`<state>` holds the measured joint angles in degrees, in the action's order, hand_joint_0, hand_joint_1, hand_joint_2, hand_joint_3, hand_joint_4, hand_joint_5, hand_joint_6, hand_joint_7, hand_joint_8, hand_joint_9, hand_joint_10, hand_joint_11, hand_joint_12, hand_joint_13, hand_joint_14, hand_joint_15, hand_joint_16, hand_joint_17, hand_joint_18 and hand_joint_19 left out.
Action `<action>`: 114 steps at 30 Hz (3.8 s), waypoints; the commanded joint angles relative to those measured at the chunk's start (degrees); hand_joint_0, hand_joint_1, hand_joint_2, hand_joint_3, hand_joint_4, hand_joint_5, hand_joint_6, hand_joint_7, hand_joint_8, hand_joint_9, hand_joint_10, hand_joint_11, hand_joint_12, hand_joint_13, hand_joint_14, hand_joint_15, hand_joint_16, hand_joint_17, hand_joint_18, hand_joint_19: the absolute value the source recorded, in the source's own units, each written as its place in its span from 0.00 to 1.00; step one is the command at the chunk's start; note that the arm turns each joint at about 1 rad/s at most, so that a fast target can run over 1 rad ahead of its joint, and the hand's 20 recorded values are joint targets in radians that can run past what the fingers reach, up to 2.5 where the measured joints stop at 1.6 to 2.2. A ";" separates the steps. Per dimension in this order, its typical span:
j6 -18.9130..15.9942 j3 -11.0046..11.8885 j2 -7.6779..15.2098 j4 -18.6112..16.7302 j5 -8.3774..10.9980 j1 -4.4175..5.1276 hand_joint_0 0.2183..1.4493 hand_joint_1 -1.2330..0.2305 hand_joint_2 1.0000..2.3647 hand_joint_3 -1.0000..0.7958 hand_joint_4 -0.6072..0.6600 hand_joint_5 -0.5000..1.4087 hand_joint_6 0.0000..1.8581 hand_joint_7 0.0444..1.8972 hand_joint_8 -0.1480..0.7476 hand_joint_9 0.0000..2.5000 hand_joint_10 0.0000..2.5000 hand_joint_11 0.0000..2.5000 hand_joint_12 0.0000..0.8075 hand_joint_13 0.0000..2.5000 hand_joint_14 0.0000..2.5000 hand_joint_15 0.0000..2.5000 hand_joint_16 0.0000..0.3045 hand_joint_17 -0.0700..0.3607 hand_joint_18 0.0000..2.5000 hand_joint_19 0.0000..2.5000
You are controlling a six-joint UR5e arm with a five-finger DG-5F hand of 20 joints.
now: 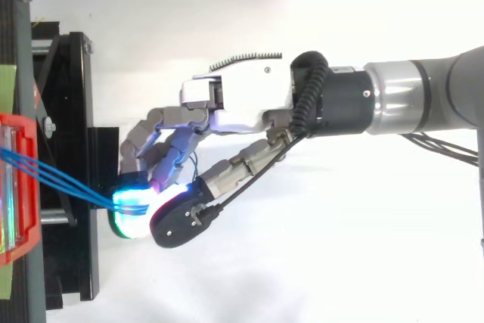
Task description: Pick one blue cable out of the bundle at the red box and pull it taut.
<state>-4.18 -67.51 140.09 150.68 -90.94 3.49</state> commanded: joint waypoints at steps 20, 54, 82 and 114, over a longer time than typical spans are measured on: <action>0.14 0.01 -3.77 6.55 -1.08 -1.30 0.36 0.27 0.01 0.45 0.58 0.16 0.48 0.40 0.55 0.37 0.00 0.45 0.47 0.23 0.00 0.11 0.18 0.44 0.21 0.12; 0.58 0.01 -4.21 6.82 -0.82 -1.47 0.41 0.23 0.00 0.31 0.57 0.16 0.49 0.44 0.56 0.37 0.00 0.45 0.47 0.25 0.00 0.12 0.17 0.44 0.24 0.13; 0.58 0.01 -4.21 6.82 -0.73 -1.47 0.45 0.22 0.00 0.28 0.53 0.17 0.50 0.50 0.56 0.37 0.00 0.44 0.47 0.25 0.00 0.12 0.17 0.43 0.25 0.13; 0.67 0.01 -4.12 6.82 -0.64 -1.47 0.26 0.25 0.00 0.28 0.59 0.17 0.50 0.48 0.57 0.36 0.00 0.44 0.48 0.24 0.01 0.13 0.18 0.45 0.25 0.15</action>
<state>-3.52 -67.50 135.88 157.50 -91.58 2.03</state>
